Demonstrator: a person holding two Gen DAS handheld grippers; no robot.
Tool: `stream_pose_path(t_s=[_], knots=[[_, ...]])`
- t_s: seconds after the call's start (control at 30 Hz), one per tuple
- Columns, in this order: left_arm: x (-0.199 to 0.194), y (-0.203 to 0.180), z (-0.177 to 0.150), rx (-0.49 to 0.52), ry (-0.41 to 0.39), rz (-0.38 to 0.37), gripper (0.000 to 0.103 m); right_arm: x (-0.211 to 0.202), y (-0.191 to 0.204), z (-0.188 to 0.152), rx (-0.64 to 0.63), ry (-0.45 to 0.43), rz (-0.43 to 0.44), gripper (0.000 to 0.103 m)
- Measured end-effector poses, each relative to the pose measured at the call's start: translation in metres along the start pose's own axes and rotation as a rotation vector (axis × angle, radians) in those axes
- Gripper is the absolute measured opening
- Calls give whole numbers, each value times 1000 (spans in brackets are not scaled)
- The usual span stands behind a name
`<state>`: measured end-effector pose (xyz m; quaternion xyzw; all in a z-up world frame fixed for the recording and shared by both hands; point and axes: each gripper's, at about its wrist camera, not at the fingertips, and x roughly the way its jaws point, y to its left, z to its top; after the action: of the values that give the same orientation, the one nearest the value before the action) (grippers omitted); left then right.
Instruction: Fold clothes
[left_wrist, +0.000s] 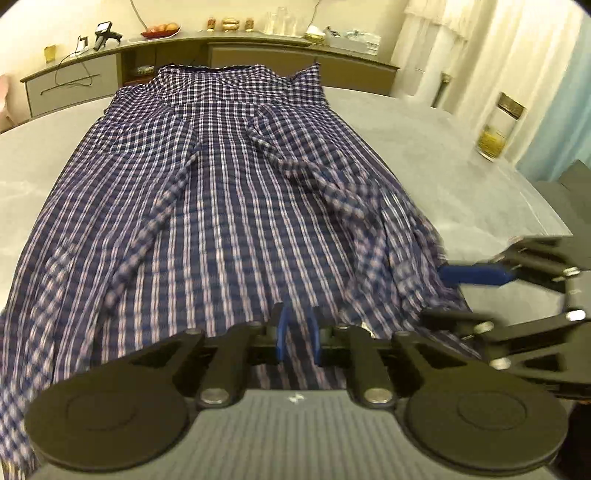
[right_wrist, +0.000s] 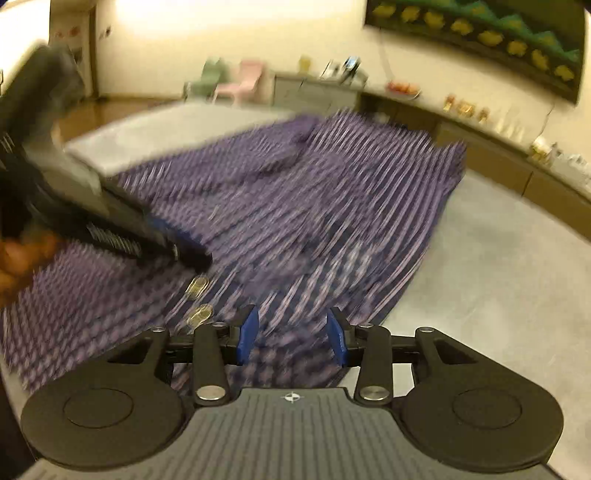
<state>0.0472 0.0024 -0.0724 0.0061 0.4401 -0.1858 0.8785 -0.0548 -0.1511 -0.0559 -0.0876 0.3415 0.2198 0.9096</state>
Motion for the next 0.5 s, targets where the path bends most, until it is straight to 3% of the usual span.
stream_pose_path(t_s=[0.1, 0.17, 0.27, 0.33, 0.37, 0.43, 0.5], knots=[[-28, 3, -23, -3, -17, -11, 14, -11, 14, -8, -9, -22, -5, 44], [-53, 9, -37, 24, -68, 13, 21, -18, 23, -13, -14, -37, -9, 44], [-88, 34, -52, 3, -148, 138, 24, -19, 35, -26, -19, 4, 2, 48], [-107, 59, -57, -47, -187, 212, 24, -22, 47, -32, -59, -13, -22, 50], [-113, 73, -59, -77, -190, 229, 24, -25, 50, -31, -60, -29, -30, 50], [-106, 92, -66, -122, -123, 228, 24, -31, 58, -29, -61, -58, -41, 50], [-103, 103, -73, -141, -78, 223, 24, -25, 64, -31, -59, -25, -24, 50]])
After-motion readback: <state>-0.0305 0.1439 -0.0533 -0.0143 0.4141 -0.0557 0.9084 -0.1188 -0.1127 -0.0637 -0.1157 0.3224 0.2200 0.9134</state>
